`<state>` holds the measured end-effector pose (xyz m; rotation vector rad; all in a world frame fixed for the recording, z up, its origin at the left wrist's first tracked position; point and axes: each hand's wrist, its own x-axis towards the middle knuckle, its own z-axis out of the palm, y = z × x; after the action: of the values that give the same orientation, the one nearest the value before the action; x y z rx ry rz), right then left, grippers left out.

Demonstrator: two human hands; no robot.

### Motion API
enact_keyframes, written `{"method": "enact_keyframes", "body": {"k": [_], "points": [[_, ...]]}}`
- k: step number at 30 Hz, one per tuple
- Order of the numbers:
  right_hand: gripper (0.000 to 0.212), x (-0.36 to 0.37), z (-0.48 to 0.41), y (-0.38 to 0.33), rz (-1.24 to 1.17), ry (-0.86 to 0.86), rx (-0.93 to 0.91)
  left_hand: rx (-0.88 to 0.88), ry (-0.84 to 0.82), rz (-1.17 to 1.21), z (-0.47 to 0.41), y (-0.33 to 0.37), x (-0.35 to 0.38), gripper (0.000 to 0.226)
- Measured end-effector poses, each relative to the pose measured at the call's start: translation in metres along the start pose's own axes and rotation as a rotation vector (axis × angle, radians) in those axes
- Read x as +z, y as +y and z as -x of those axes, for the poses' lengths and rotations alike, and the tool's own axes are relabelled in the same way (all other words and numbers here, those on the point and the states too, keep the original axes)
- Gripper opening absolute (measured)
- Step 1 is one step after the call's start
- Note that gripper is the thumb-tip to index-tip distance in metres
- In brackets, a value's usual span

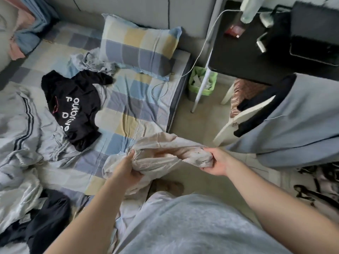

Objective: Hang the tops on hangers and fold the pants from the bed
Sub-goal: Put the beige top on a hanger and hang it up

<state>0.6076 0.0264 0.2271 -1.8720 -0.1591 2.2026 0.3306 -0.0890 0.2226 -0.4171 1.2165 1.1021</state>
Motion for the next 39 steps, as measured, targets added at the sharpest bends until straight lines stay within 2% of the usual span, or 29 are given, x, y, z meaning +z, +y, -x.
{"method": "enact_keyframes", "body": {"k": [3, 6, 8, 11, 14, 15, 18, 20, 25, 27, 29, 31, 32, 34, 36, 39], "points": [[0.027, -0.063, 0.023, 0.017, 0.064, -0.036, -0.035, -0.030, -0.117, -0.259, 0.006, -0.042, 0.025, 0.049], [0.017, -0.139, 0.051, 0.049, 0.267, -0.043, -0.021, -0.016, -0.335, -0.567, 0.021, -0.100, 0.052, 0.054], [0.015, -0.189, 0.069, 0.078, 0.360, 0.103, -0.053, -0.016, -0.439, -0.761, 0.033, -0.144, 0.069, 0.045], [0.021, -0.261, 0.097, 0.119, 0.234, 0.402, -0.205, 0.096, -0.290, -1.014, 0.045, -0.207, 0.096, 0.040], [0.010, -0.313, 0.125, 0.156, 0.157, 0.624, -0.350, 0.346, -0.134, -1.293, 0.054, -0.253, 0.131, 0.014], [0.007, -0.325, 0.134, 0.164, 0.120, 0.668, -0.405, 0.426, -0.130, -1.358, 0.057, -0.264, 0.145, 0.009], [0.003, -0.354, 0.161, 0.182, -0.024, 0.746, -0.535, 0.664, -0.208, -1.536, 0.067, -0.291, 0.190, 0.014], [0.012, -0.366, 0.183, 0.185, -0.091, 0.805, -0.584, 0.729, -0.288, -1.607, 0.077, -0.306, 0.221, 0.018], [0.005, -0.387, 0.253, 0.163, -0.198, 0.974, -0.724, 0.824, -0.525, -1.632, 0.107, -0.335, 0.304, 0.026], [0.012, -0.395, 0.282, 0.147, -0.244, 1.029, -0.812, 0.904, -0.637, -1.621, 0.123, -0.341, 0.338, 0.024], [0.006, -0.400, 0.312, 0.129, -0.261, 1.074, -0.896, 0.949, -0.777, -1.566, 0.142, -0.343, 0.375, 0.019], [0.020, -0.405, 0.343, 0.109, -0.231, 1.135, -0.979, 0.984, -0.908, -1.517, 0.164, -0.341, 0.415, 0.020], [0.021, -0.405, 0.360, 0.099, -0.222, 1.166, -1.025, 0.996, -0.981, -1.525, 0.176, -0.338, 0.436, 0.021], [0.022, -0.404, 0.392, 0.077, -0.212, 1.229, -1.120, 1.021, -1.139, -1.632, 0.203, -0.330, 0.478, 0.025], [0.024, -0.403, 0.423, 0.055, -0.206, 1.324, -1.191, 1.167, -1.228, -1.864, 0.229, -0.320, 0.520, 0.029], [0.020, -0.403, 0.463, 0.024, -0.221, 1.449, -1.276, 1.454, -1.139, -2.185, 0.262, -0.308, 0.573, 0.019]]}}
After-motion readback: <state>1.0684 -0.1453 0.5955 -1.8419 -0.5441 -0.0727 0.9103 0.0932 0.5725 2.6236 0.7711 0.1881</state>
